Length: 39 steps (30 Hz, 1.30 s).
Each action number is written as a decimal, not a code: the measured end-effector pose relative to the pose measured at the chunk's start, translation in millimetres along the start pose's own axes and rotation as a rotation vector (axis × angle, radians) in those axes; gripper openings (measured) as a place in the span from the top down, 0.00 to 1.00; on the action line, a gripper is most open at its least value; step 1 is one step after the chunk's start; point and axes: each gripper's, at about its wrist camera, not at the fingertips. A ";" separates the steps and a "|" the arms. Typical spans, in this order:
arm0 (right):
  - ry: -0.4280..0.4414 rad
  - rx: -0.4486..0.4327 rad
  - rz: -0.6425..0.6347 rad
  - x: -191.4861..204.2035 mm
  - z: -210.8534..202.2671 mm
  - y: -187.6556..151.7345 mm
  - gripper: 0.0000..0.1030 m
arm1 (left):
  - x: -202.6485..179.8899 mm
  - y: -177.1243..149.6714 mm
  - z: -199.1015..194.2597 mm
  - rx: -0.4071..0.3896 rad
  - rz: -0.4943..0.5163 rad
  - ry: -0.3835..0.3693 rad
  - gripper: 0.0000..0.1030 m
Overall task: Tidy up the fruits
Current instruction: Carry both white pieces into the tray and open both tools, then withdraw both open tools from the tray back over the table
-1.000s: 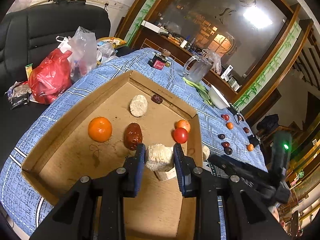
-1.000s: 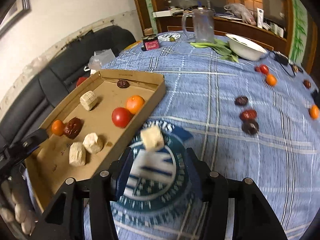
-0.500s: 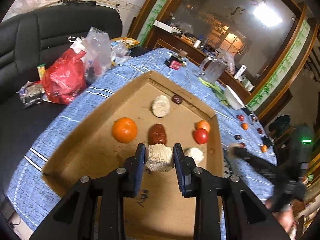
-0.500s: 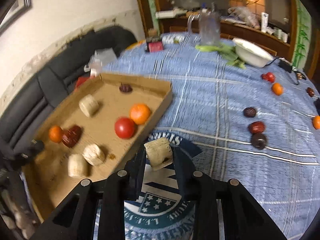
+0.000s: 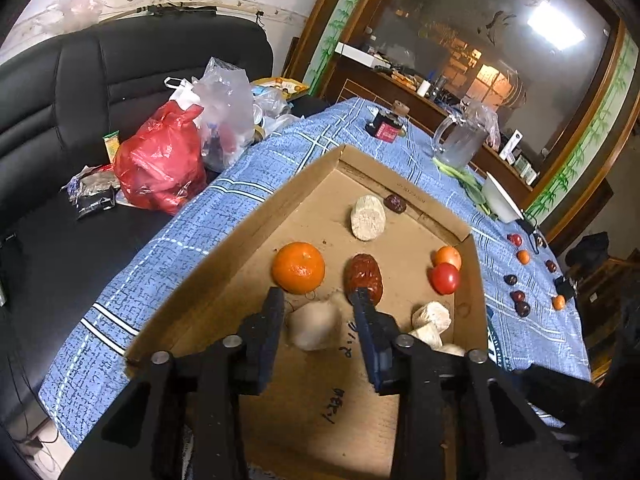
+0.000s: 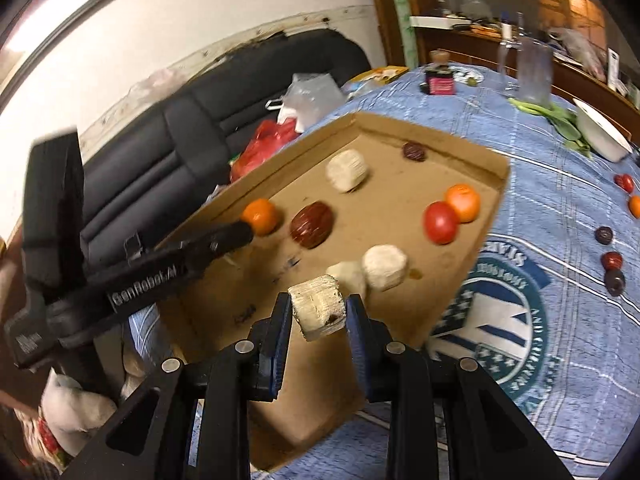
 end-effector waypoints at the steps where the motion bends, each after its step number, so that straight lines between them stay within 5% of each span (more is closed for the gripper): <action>1: 0.000 0.007 -0.007 3.0 3.6 0.1 0.70 | -0.3 0.3 -1.3 -0.003 -0.002 -0.003 0.62; 14: -0.046 -0.023 -0.066 17.0 7.7 -4.9 0.69 | -0.4 0.4 -27.0 -0.047 -0.024 -0.032 0.41; 18: -0.042 -0.069 -0.034 9.7 -11.9 -14.3 0.56 | -8.8 -2.9 -33.6 -0.049 0.005 -0.021 0.41; 31: -0.076 -0.227 0.367 -101.2 -86.0 -78.8 0.39 | -116.2 -49.6 -40.2 -0.076 0.290 0.131 0.26; 39: -0.086 -0.285 0.442 -129.9 -111.9 -111.5 0.33 | -176.1 -74.7 -38.1 -0.096 0.421 0.235 0.20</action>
Point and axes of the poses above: each gripper's, at about its wrist camera, not at the fingertips, and z roughly the way its jaws point, x to its left, y to its top, and after that the axes turned 11 degrees about x, right-handed
